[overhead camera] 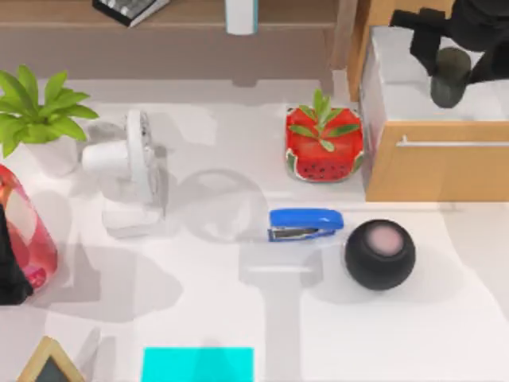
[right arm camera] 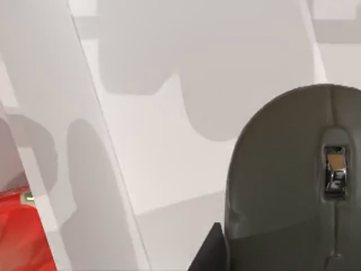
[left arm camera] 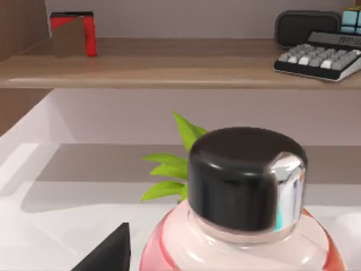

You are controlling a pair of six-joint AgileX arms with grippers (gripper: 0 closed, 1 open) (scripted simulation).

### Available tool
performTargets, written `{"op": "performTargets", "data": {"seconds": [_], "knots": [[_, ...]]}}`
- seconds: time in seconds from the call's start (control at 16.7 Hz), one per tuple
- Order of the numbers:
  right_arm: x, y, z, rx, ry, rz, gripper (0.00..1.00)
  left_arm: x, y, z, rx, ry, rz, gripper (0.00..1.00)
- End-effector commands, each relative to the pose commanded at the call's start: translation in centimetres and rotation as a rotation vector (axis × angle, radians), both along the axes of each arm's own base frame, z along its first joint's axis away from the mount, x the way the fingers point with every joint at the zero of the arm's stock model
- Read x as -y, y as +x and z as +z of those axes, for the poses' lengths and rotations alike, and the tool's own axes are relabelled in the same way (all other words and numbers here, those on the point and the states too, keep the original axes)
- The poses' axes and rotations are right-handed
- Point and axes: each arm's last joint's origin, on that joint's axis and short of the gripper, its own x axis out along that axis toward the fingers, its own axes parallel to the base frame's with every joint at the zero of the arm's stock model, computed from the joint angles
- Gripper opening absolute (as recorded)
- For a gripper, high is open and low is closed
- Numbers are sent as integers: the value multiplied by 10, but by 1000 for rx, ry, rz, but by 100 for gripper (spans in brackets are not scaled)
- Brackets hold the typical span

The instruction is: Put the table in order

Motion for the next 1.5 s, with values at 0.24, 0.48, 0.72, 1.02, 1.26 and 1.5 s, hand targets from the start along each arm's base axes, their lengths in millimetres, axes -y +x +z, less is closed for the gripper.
{"op": "performTargets", "data": {"seconds": [0.24,0.48,0.72,1.02,1.26,1.5], "knots": [[-55,-28,29,102,70,-15,0,0,0,0,0,0,0,100],[-125,-69,29,111,141,20,0,0,0,0,0,0,0,100],[-193,-124,3,41,166,86,0,0,0,0,0,0,0,100],[-255,-208,-45,-83,121,181,0,0,0,0,0,0,0,100],[-279,-268,-81,-167,48,244,0,0,0,0,0,0,0,100],[-286,-303,-102,-210,-4,279,0,0,0,0,0,0,0,100]]}}
